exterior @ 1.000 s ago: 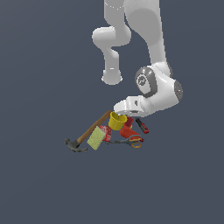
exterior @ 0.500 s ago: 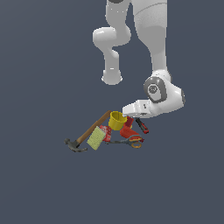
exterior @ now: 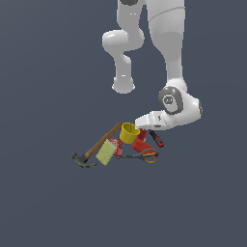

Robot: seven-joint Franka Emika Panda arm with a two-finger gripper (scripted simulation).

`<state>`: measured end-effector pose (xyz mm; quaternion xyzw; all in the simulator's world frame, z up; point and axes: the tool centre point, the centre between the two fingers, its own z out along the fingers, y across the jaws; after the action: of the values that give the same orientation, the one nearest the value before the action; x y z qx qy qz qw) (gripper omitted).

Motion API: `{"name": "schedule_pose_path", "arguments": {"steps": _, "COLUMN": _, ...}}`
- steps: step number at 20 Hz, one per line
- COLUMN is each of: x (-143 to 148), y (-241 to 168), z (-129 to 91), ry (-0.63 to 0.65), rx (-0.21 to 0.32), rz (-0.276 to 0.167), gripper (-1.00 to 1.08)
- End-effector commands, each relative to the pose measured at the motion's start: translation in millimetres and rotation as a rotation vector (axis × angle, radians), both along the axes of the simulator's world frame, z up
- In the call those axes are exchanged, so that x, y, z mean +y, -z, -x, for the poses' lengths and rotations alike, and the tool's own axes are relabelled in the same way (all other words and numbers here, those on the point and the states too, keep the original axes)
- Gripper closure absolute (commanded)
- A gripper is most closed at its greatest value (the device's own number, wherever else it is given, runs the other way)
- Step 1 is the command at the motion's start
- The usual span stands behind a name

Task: Pick up a designated object from a clutter of objects.

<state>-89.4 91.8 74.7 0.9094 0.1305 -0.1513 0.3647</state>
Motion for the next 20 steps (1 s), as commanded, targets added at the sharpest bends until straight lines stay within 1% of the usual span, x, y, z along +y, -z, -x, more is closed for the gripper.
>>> {"name": "schedule_pose_path", "arguments": {"steps": 1, "x": -7, "y": 6, "z": 2, "ry": 0.0, "rx": 0.001, "rz": 0.001, "gripper": -0.2}}
{"name": "schedule_pose_path", "arguments": {"steps": 7, "x": -17, "y": 17, "z": 6, "ry": -0.001, "rx": 0.001, "rz": 0.002, "gripper": -0.2}}
{"name": "schedule_pose_path", "arguments": {"steps": 8, "x": -17, "y": 17, "z": 6, "ry": -0.001, "rx": 0.001, "rz": 0.002, "gripper": 1.08}}
{"name": "schedule_pose_path", "arguments": {"steps": 17, "x": -17, "y": 17, "z": 6, "ry": -0.001, "rx": 0.001, "rz": 0.002, "gripper": 1.08}}
{"name": "schedule_pose_path", "arguments": {"steps": 18, "x": -11, "y": 14, "z": 5, "ry": -0.011, "rx": -0.004, "rz": -0.003, "gripper": 1.08}}
{"name": "schedule_pose_path", "arguments": {"steps": 20, "x": -11, "y": 13, "z": 5, "ry": -0.011, "rx": -0.004, "rz": -0.003, "gripper": 1.08}}
